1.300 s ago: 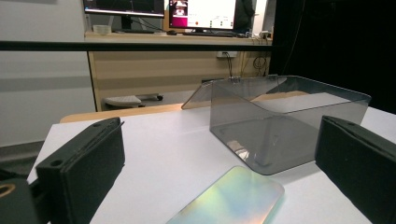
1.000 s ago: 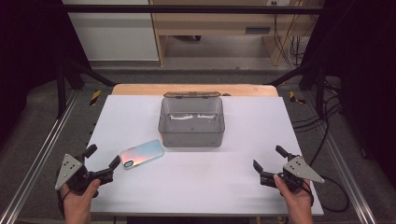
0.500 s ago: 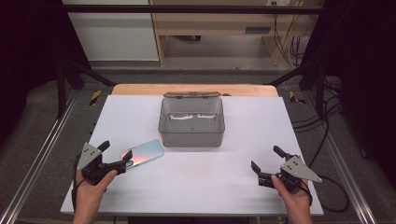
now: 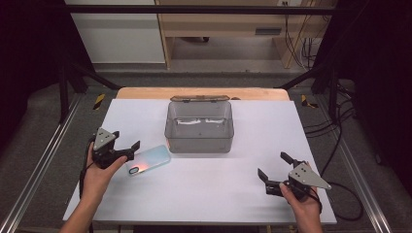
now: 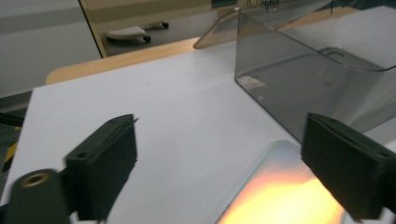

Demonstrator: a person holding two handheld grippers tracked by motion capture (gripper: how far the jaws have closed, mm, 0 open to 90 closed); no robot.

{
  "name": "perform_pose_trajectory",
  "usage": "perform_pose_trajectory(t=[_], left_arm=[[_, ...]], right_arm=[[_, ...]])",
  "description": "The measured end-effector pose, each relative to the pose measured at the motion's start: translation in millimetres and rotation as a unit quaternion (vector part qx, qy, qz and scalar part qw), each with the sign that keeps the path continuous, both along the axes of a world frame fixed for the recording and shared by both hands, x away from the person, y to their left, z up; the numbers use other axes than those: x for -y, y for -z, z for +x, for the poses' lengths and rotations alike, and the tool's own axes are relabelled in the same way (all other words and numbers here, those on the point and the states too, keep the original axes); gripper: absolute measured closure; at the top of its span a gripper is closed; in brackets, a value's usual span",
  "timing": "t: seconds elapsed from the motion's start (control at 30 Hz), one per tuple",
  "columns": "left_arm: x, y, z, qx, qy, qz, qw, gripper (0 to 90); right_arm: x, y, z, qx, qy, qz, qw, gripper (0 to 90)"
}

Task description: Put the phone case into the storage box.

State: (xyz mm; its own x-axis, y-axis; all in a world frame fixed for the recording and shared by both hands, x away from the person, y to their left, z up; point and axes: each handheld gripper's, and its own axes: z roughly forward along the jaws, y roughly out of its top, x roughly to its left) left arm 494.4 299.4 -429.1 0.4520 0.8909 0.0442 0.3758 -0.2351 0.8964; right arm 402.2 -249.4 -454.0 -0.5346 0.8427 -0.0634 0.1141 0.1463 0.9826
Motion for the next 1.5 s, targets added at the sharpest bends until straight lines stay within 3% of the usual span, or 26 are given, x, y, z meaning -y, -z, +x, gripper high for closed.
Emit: perform_pose_trajectory(t=[0.07,0.2,0.23,0.33,0.37,0.43,0.47,0.6,0.9,1.5], left_arm=[[-0.2,4.0,9.0,-0.032,0.006,0.012,0.9994,22.9],[0.9,8.1,15.9,-0.054,0.008,0.022,0.9983,30.0],[1.3,10.7,20.0,-0.067,0.012,0.026,0.9973,37.4],[1.5,13.6,23.8,-0.082,0.012,0.031,0.9961,51.4],[1.4,14.4,24.7,-0.086,0.013,0.032,0.9957,51.4],[2.2,17.1,27.1,-0.093,0.015,0.039,0.9948,62.5],[3.2,19.6,29.3,-0.103,0.026,0.05,0.9931,74.0],[5.7,24.5,32.8,-0.119,0.037,0.061,0.9904,87.3],[10.1,34.0,40.1,-0.132,0.046,0.081,0.9869,90.0],[14.7,44.8,47.4,-0.145,0.055,0.08,0.9846,90.0]], right_arm=[[0.4,0.3,-0.1,-0.001,0.001,0.0,1.0,3.5],[0.7,0.7,-0.1,-0.002,0.002,-0.002,1.0,3.5],[0.8,0.9,-0.5,-0.003,0.003,-0.002,1.0,3.5],[0.8,0.8,-1.1,-0.003,0.004,-0.001,1.0,3.5],[0.8,0.8,-1.1,-0.003,0.004,-0.001,1.0,3.5],[0.9,0.8,-1.0,-0.003,0.004,-0.002,1.0,3.5],[1.1,0.9,-0.8,-0.003,0.004,-0.002,1.0,3.5],[1.0,1.0,-0.9,-0.005,0.004,-0.002,1.0,3.6],[1.2,0.9,-1.2,-0.006,0.003,-0.003,1.0,3.7],[1.4,1.5,-1.5,-0.009,0.001,-0.007,0.9999,3.7]])
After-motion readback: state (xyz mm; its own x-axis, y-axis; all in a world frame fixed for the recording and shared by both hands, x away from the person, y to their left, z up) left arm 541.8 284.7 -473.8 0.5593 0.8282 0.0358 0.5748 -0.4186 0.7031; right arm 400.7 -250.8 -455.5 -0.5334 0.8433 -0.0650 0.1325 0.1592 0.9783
